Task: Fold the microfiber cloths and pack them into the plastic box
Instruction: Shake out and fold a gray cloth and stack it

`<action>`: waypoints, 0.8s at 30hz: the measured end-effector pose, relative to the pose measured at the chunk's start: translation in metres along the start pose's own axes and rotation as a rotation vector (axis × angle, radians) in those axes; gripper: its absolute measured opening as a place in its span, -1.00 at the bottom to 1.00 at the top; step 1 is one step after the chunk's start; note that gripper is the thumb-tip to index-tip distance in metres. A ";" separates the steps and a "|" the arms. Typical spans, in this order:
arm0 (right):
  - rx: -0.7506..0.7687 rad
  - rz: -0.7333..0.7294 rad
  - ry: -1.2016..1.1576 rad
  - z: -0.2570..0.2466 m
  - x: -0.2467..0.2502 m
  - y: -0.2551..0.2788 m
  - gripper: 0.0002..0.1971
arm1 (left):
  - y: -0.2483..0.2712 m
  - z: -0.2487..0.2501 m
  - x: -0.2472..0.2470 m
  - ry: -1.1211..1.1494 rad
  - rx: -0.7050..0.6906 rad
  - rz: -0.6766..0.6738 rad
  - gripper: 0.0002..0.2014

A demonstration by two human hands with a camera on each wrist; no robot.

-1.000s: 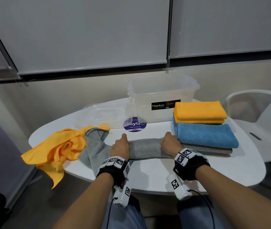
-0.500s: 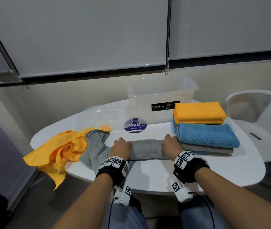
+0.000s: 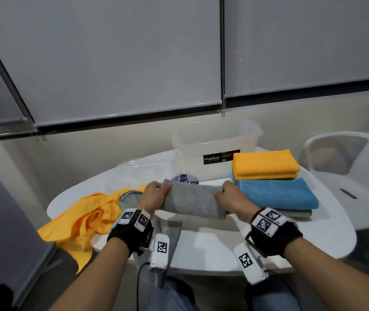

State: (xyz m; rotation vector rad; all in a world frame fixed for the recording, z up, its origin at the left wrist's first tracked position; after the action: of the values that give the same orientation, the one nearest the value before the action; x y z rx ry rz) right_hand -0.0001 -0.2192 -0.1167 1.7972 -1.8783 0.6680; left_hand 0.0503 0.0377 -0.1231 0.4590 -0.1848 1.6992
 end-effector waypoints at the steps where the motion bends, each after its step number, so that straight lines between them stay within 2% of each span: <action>1: 0.031 0.036 -0.070 -0.005 0.012 -0.001 -0.84 | 0.005 0.011 0.003 0.063 -0.011 0.010 -0.56; 3: 0.075 0.105 -0.159 -0.011 0.039 -0.003 -0.86 | 0.014 0.034 -0.003 0.201 -0.050 -0.030 -0.72; 5: 0.068 0.146 -0.232 -0.005 0.066 -0.005 -0.81 | 0.025 0.055 -0.021 0.280 -0.100 -0.137 -0.72; 8: 0.000 0.180 -0.306 0.019 0.105 -0.008 -0.76 | 0.035 0.076 -0.061 0.248 -0.161 -0.232 -0.80; 12: -0.060 0.243 -0.323 0.060 0.151 -0.009 -0.83 | 0.041 0.093 -0.114 0.176 -0.187 -0.230 -0.92; 16: -0.083 0.340 -0.280 0.094 0.186 -0.001 -0.82 | 0.047 0.110 -0.159 0.100 -0.240 -0.232 -0.91; 20: -0.125 0.374 -0.301 0.120 0.202 0.010 -0.89 | 0.053 0.123 -0.189 0.073 -0.286 -0.189 -0.91; 22: -0.142 0.384 -0.275 0.132 0.204 0.014 -0.88 | 0.051 0.117 -0.202 0.049 -0.245 -0.198 -0.89; 24: -0.180 0.339 -0.271 0.142 0.199 0.016 -0.88 | 0.047 0.102 -0.215 0.008 -0.153 -0.262 -0.75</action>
State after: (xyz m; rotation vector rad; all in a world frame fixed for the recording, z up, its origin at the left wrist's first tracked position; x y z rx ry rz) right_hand -0.0239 -0.4627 -0.1040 1.5315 -2.3731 0.3614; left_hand 0.0501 -0.2045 -0.1109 0.3459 -0.2365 1.4192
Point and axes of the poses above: each hand's wrist, its own y-axis away from the middle knuckle, its own x-axis out of the back of the hand, z = x × y, the point moved 8 cm from there along -y, towards the middle knuckle, and after that the axes turned 8 degrees about x, right-handed, at the moved point
